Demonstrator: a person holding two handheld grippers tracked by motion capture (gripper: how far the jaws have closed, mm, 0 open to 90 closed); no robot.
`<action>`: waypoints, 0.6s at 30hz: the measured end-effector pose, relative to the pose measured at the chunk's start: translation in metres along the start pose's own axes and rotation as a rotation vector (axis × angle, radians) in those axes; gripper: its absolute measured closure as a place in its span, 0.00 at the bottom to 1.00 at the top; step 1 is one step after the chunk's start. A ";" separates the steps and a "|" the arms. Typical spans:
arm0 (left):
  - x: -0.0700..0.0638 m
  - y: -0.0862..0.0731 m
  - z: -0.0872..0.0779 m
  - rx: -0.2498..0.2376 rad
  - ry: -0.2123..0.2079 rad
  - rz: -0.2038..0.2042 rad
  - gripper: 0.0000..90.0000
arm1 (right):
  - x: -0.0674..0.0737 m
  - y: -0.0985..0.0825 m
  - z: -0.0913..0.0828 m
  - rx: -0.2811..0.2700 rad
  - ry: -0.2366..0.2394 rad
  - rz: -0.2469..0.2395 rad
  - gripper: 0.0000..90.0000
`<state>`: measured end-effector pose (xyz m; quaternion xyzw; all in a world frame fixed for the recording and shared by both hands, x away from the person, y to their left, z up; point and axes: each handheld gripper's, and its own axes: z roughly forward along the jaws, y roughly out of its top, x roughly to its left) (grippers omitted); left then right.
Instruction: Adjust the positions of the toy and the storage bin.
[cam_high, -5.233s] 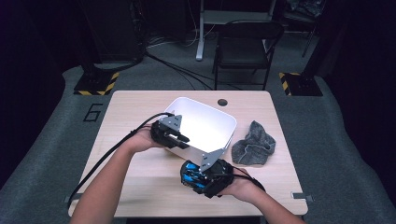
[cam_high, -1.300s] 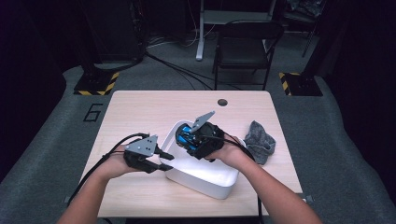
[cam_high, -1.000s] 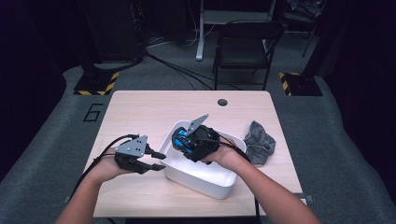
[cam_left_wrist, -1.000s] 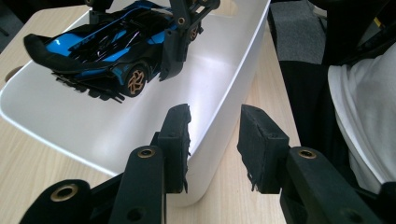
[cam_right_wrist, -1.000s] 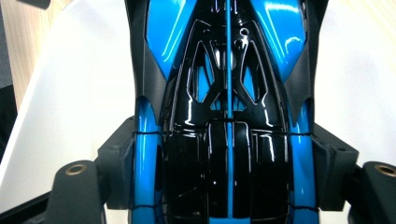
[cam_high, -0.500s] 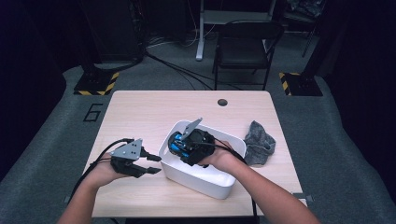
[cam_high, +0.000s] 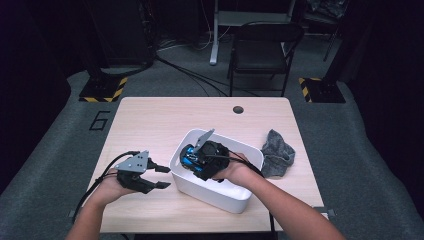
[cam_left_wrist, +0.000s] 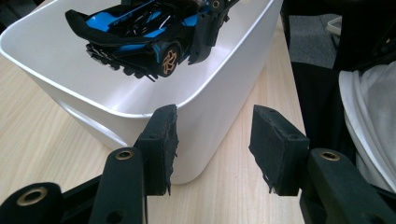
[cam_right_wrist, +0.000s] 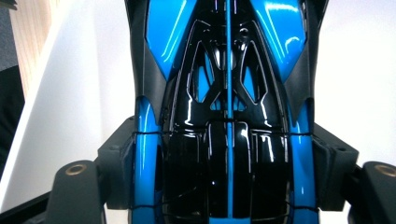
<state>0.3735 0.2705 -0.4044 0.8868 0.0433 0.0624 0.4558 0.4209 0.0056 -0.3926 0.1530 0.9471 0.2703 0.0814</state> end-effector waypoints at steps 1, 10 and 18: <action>0.000 0.000 0.000 0.002 0.004 0.001 0.56 | 0.000 0.000 0.001 0.002 0.001 -0.001 0.29; -0.001 -0.008 0.002 0.028 0.014 -0.018 0.54 | 0.003 -0.001 0.008 0.018 0.009 -0.005 0.29; 0.001 -0.013 0.006 0.038 0.011 -0.034 0.53 | 0.006 -0.002 0.014 0.041 0.012 -0.008 0.29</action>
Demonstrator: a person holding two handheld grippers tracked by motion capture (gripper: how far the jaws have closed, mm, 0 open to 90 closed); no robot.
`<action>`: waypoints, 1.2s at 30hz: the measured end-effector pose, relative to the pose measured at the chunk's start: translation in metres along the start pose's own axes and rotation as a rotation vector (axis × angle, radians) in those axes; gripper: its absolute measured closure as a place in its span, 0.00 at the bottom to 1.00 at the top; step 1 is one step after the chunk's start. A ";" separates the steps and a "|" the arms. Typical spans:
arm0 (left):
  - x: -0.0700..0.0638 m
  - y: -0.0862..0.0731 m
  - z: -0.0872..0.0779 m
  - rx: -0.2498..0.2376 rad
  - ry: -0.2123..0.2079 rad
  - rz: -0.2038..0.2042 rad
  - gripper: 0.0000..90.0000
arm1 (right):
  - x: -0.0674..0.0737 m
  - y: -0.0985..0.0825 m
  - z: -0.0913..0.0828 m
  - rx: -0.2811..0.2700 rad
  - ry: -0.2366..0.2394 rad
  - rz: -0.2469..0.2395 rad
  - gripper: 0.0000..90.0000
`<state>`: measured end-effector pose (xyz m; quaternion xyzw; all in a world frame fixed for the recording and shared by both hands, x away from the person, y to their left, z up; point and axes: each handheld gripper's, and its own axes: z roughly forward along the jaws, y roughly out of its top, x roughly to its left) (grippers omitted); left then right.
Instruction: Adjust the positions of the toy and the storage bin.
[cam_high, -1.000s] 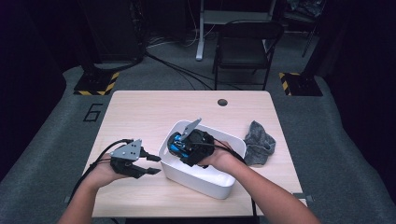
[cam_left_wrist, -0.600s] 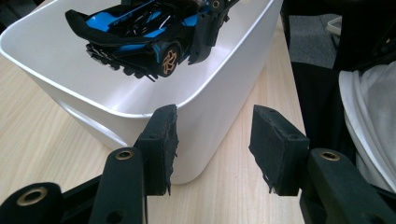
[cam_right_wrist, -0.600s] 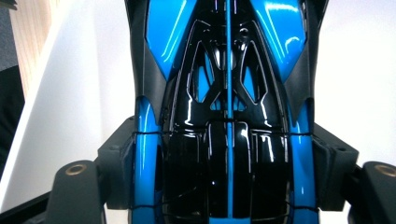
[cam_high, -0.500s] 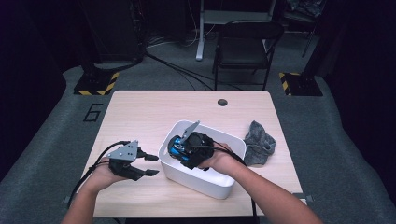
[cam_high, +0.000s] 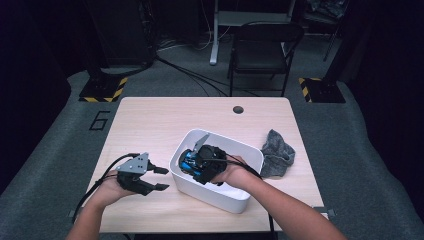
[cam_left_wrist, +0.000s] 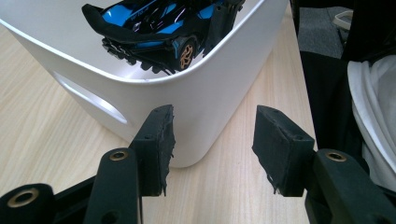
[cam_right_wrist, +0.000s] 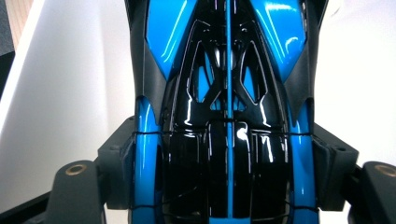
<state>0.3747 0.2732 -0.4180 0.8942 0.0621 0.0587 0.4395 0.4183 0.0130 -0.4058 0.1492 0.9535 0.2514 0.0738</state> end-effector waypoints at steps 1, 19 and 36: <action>0.000 0.000 0.001 0.001 0.002 0.005 0.53 | 0.000 0.000 0.001 0.001 0.000 0.001 0.29; 0.001 -0.008 0.014 0.008 -0.014 -0.012 0.53 | 0.001 0.000 0.012 0.031 0.018 0.006 0.29; 0.001 -0.009 0.015 0.005 -0.018 -0.016 0.54 | 0.000 0.000 0.026 0.071 0.017 0.018 0.29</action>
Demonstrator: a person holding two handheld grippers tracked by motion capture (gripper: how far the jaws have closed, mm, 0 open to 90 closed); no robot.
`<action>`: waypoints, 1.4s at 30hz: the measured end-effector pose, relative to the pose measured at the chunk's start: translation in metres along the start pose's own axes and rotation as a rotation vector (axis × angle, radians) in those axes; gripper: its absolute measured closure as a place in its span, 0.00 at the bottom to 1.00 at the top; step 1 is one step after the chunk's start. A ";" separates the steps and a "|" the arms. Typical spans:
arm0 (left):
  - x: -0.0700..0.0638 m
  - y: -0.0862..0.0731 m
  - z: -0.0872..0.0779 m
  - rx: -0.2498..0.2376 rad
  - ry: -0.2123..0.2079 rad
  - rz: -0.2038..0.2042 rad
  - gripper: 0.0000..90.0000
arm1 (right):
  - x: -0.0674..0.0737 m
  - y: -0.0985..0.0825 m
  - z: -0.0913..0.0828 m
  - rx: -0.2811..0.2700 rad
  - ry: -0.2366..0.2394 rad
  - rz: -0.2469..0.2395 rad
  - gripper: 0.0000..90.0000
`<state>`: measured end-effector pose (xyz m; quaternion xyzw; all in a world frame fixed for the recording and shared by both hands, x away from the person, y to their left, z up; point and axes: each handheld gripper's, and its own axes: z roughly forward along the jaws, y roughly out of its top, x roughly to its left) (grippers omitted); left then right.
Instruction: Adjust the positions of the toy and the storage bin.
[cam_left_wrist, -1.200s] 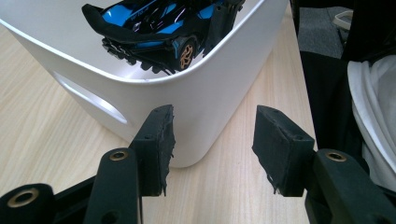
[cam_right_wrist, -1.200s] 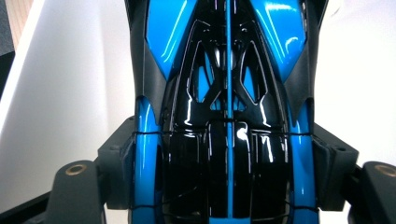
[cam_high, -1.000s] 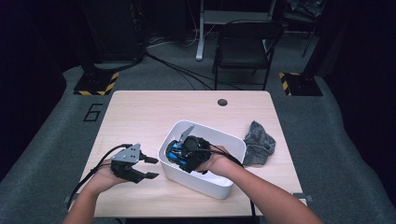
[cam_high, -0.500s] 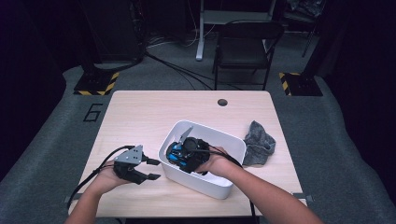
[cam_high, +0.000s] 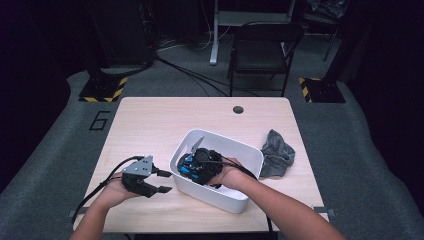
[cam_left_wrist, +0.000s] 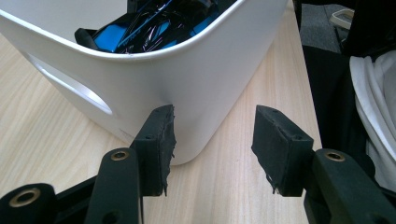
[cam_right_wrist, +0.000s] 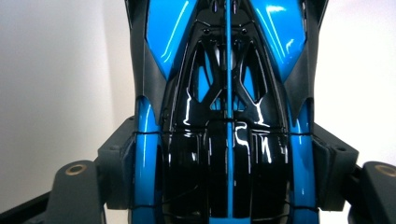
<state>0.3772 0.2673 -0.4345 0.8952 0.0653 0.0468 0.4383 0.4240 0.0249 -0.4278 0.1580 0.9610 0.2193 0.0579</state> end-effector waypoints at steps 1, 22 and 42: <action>0.000 0.000 0.000 0.000 0.000 0.000 0.54 | 0.000 0.000 0.001 0.005 0.001 -0.001 0.29; 0.000 0.000 0.001 0.003 -0.002 -0.001 0.55 | -0.002 -0.001 0.008 0.049 0.019 0.020 0.29; 0.000 0.000 0.001 0.004 -0.002 -0.001 0.55 | -0.006 -0.001 0.010 0.070 0.042 0.037 0.29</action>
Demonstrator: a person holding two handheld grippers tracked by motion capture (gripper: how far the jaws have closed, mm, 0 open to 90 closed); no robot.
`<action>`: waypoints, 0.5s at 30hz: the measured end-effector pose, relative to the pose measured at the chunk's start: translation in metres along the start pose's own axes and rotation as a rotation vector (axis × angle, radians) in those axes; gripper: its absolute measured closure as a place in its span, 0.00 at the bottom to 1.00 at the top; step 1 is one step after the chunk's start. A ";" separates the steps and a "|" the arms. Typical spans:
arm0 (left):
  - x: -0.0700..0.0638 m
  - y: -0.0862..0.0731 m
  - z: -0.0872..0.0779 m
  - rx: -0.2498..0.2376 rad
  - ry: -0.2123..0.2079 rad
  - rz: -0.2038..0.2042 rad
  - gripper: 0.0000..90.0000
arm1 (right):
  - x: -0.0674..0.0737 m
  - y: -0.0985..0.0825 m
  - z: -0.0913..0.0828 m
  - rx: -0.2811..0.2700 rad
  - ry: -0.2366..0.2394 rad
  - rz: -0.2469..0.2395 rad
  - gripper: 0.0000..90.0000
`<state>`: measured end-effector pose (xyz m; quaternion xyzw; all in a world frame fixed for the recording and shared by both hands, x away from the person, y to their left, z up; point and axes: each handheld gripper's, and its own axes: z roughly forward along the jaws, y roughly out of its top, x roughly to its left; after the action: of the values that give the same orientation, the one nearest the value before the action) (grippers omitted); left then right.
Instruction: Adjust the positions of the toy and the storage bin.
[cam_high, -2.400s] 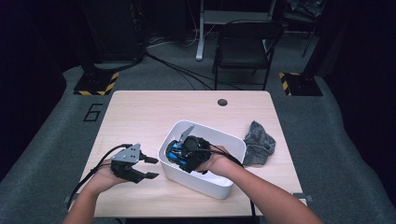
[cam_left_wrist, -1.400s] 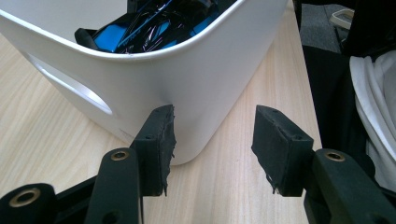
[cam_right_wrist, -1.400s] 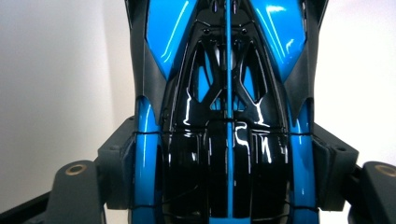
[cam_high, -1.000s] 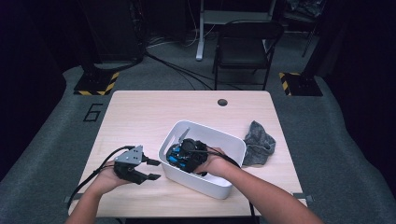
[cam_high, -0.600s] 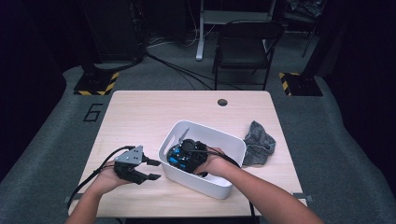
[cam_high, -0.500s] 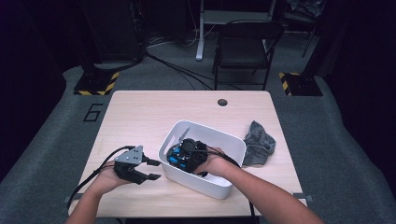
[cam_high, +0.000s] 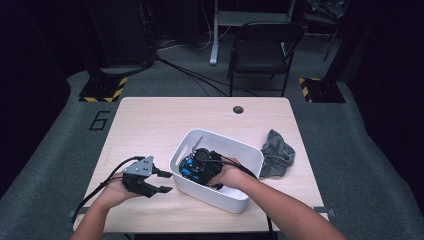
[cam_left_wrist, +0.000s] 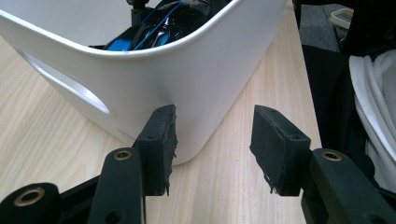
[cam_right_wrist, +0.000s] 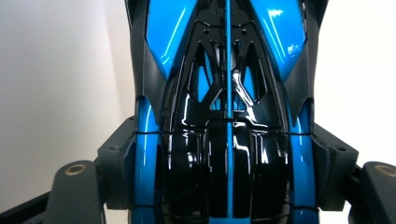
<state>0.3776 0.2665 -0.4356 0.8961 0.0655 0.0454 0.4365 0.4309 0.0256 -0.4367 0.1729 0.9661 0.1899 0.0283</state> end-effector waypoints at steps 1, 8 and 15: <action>0.000 0.000 0.000 0.000 0.000 0.003 0.55 | 0.000 0.000 0.001 0.006 0.008 0.003 0.29; 0.000 0.000 0.000 0.000 0.000 0.004 0.55 | 0.000 -0.001 0.001 0.007 -0.014 0.004 0.28; 0.000 0.000 0.000 0.001 0.000 0.005 0.55 | 0.002 -0.001 0.002 0.010 -0.010 0.002 0.26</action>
<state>0.3778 0.2664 -0.4355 0.8966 0.0631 0.0465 0.4358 0.4294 0.0261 -0.4388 0.1750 0.9666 0.1844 0.0321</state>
